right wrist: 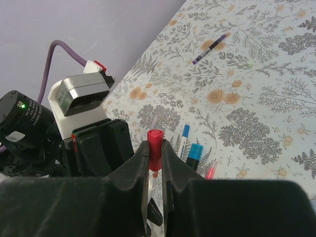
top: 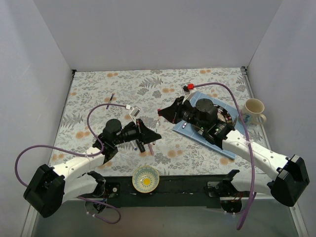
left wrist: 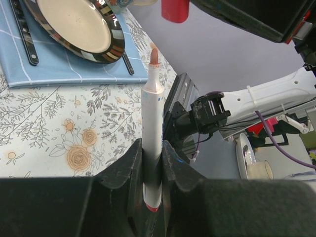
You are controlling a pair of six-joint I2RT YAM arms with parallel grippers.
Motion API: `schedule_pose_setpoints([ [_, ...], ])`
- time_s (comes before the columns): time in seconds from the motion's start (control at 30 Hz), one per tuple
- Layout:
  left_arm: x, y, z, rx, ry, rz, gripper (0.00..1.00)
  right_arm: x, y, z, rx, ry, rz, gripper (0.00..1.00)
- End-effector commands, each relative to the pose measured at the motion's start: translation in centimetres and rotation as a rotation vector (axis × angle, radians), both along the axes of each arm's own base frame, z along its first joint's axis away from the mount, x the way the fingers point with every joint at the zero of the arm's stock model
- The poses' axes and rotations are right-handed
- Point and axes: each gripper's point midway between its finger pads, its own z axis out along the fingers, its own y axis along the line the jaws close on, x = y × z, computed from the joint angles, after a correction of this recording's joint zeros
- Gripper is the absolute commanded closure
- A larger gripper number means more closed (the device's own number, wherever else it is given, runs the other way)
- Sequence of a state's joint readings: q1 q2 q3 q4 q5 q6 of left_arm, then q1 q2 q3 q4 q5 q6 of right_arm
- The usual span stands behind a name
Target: Insert the pens into the pen caps
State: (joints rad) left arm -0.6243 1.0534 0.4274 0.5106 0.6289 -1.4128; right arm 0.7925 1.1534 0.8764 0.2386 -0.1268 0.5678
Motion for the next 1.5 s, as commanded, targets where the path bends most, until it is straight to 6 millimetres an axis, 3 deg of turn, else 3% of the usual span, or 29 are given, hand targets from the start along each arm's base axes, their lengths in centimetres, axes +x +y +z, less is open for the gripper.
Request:
schedule_pose_setpoints([
  [0.0, -0.3, -0.3, 3.1, -0.057, -0.096, -0.022, 1.00, 0.3, 0.1, 1.7, 0.055, -0.047, -0.012, 0.99],
  [1.13, 0.1, -0.3, 3.6, -0.072, -0.118, -0.003, 1.00, -0.2, 0.1, 1.1, 0.124, 0.002, -0.011, 0.99],
  [1.47, -0.2, -0.5, 2.9, -0.063, -0.102, -0.023, 1.00, 0.4, 0.0, 2.9, 0.131, -0.039, -0.039, 0.99],
])
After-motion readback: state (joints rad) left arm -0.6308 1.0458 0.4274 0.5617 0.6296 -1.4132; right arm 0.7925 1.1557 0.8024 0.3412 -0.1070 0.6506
